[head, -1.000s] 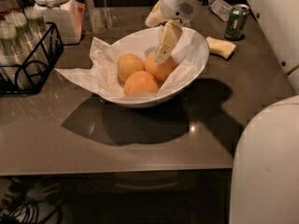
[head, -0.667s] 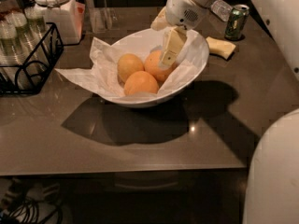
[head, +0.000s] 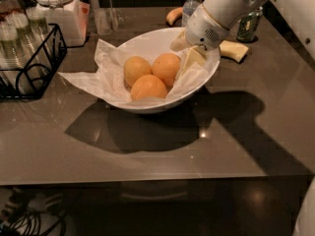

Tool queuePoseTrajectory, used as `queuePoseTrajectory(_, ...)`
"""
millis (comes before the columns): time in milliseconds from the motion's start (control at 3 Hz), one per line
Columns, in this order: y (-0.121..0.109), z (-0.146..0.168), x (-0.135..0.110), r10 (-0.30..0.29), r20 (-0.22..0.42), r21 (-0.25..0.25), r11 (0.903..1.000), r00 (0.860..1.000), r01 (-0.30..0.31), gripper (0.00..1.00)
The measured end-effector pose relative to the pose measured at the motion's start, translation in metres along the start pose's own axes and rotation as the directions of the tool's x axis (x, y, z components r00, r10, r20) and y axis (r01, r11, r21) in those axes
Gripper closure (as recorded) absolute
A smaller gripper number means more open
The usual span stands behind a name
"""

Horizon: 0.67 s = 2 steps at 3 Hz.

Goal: Pick orange from white bowl

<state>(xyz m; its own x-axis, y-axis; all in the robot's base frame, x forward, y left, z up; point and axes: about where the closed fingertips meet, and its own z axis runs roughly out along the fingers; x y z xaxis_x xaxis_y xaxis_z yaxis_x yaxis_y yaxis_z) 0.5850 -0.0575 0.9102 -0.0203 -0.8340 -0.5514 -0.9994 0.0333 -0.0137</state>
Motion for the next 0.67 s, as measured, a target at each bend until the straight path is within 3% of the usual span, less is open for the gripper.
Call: queuePoseTrajectory(667,-0.0056,0.004,-0.0051,-0.019,0.015,-0.018,0.9997,1.0,0.019,0.12)
